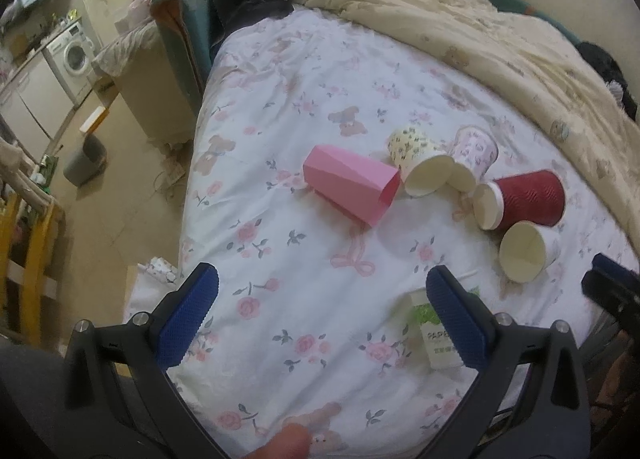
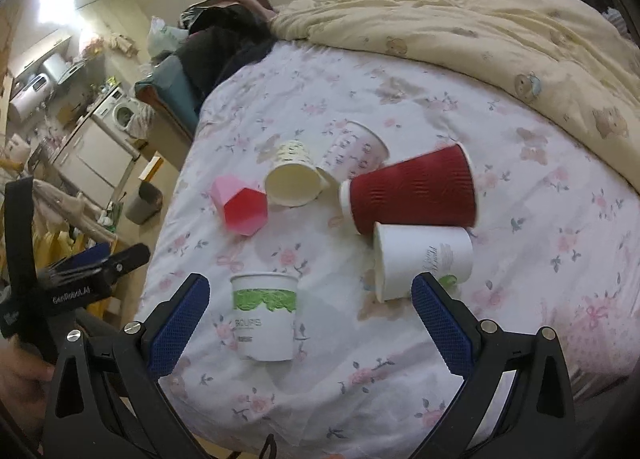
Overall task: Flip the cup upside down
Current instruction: 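Withdraw the right gripper while the left gripper approaches the green-leaf cup, then close the left gripper around the green-leaf cup's body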
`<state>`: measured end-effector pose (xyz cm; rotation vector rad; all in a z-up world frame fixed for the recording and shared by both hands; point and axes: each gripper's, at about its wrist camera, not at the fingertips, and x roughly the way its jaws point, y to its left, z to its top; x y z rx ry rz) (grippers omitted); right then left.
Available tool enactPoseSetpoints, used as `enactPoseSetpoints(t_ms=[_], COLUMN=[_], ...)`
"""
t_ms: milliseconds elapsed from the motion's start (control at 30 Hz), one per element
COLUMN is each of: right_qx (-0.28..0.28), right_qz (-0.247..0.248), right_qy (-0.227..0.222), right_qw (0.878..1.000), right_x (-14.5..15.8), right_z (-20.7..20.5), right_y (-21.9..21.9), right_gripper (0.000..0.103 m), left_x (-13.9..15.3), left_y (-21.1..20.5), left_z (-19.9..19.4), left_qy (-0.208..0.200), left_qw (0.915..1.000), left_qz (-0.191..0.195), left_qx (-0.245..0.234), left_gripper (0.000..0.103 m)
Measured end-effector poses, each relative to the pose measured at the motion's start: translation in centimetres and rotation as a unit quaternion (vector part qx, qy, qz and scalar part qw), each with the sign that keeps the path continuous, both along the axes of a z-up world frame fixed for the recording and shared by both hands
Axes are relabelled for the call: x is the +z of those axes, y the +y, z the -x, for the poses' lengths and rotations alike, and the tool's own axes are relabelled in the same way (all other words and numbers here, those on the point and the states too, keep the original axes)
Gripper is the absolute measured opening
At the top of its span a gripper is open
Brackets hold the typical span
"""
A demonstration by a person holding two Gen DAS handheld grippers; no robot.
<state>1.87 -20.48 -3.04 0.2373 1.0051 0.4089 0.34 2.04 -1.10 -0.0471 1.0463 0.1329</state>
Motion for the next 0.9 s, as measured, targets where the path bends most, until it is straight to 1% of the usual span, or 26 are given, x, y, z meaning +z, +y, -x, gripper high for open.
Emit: enactPoseSetpoints(t_ms=[100, 200, 333, 400, 533, 667, 733, 800, 867, 900], right_qx=[-0.011, -0.025, -0.042, -0.047, -0.056, -0.058, -0.063, -0.066, -0.066, -0.066], right_qz=[-0.007, 0.004, -0.002, -0.006, -0.011, -0.007, -0.017, -0.026, -0.025, -0.025], right_qy=[0.006, 0.003, 0.013, 0.018, 0.020, 0.015, 0.022, 0.030, 0.028, 0.025], right_qw=[1.000, 1.000, 0.999, 0.999, 0.998, 0.998, 0.998, 0.997, 0.997, 0.997], right_x=[-0.3, -0.2, -0.5, -0.7, -0.8, -0.7, -0.9, -1.0, -1.0, -1.0], right_z=[-0.1, -0.2, -0.4, -0.6, -0.6, -0.5, -0.5, -0.6, -0.6, -0.5], right_y=[-0.8, -1.4, -2.3, -2.8, -3.5, -3.9, -4.3, -4.5, -4.6, -4.6], right_gripper=[0.103, 0.103, 0.103, 0.103, 0.103, 0.103, 0.103, 0.103, 0.103, 0.103], left_x=[-0.7, -1.3, -1.9, -2.5, -3.9, -5.1, -5.9, -6.6, -7.5, -7.9], left_y=[-0.6, -1.2, -3.0, -3.9, -6.1, -8.2, -9.2, -9.8, -10.1, -10.2], left_z=[0.2, 0.0, -0.4, -0.7, -1.2, -1.1, -1.2, -1.4, -1.6, -1.6], left_qy=[0.015, 0.029, 0.046, 0.060, 0.099, 0.120, 0.132, 0.140, 0.147, 0.147], left_qw=[0.9999, 0.9996, 0.9988, 0.9979, 0.9935, 0.9901, 0.9876, 0.9863, 0.9862, 0.9870], left_qz=[-0.002, -0.003, 0.003, 0.017, 0.049, 0.061, 0.072, 0.075, 0.069, 0.060], left_qx=[-0.001, -0.001, -0.013, -0.015, -0.024, -0.039, -0.045, -0.044, -0.034, -0.027], left_gripper=[0.102, 0.102, 0.102, 0.102, 0.102, 0.102, 0.102, 0.102, 0.101, 0.101])
